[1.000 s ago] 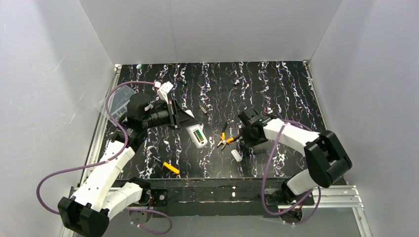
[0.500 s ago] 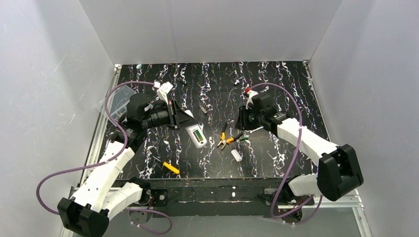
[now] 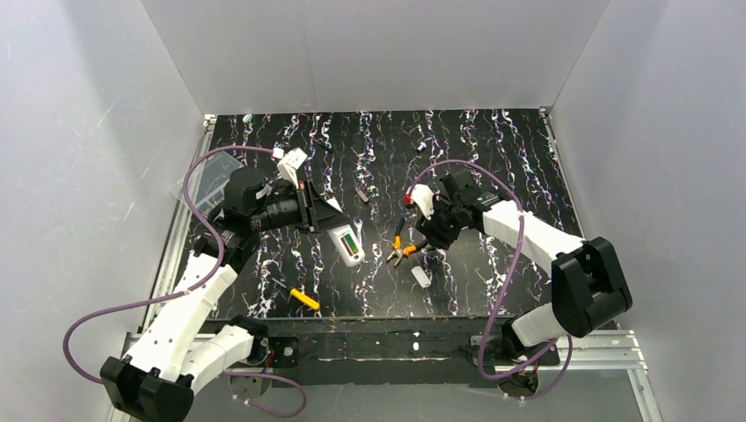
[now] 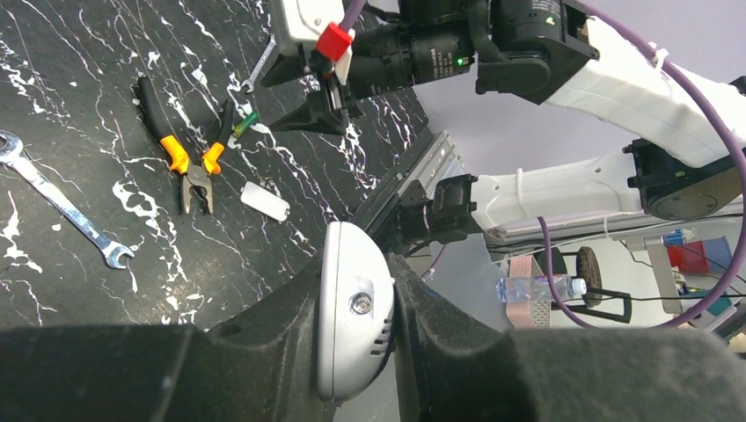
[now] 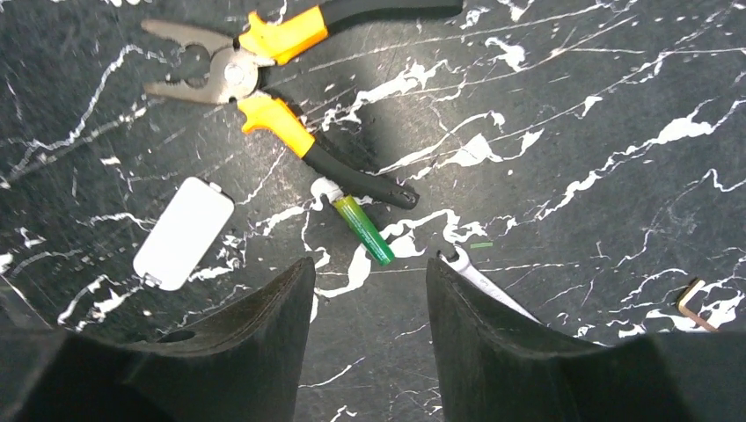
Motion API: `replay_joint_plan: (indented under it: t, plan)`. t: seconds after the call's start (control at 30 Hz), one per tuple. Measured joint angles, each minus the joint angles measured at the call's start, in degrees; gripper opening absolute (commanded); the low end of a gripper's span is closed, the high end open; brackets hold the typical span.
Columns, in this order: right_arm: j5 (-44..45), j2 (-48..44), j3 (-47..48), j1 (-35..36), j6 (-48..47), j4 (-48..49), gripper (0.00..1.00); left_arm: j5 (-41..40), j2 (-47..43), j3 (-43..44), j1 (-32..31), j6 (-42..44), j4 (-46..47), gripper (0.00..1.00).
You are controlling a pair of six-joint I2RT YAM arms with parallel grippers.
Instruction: Load the batteries into the remote control
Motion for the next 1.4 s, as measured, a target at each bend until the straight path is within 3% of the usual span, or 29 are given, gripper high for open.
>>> replay_joint_plan:
  t: [0.37,0.7,0.93,1.13,1.4]
  plan:
    - [-2.95,2.36,-3.54,0.00,-14.80,1.73,0.56,-0.24,-1.57,0.28,0.00,0.76,-1.09,0.00]
    - [-1.44,7.41,-3.54,-0.02,-19.30,2.69,0.50,-0.46,-1.88,0.28,-0.02,0.92,-1.27,0.00]
    - [-2.08,10.25,-1.25,0.04,-19.34,-0.15,0.29,-0.94,-2.45,0.28,-0.02,1.38,-1.79,0.00]
    - [-2.86,12.28,1.33,0.04,-18.93,-3.19,0.03,-1.25,-2.62,0.28,-0.02,1.68,-2.27,0.00]
    - [-5.14,9.66,1.18,-0.07,-12.61,-2.73,0.01,-1.90,-2.62,0.28,-0.02,1.84,-2.34,0.00]
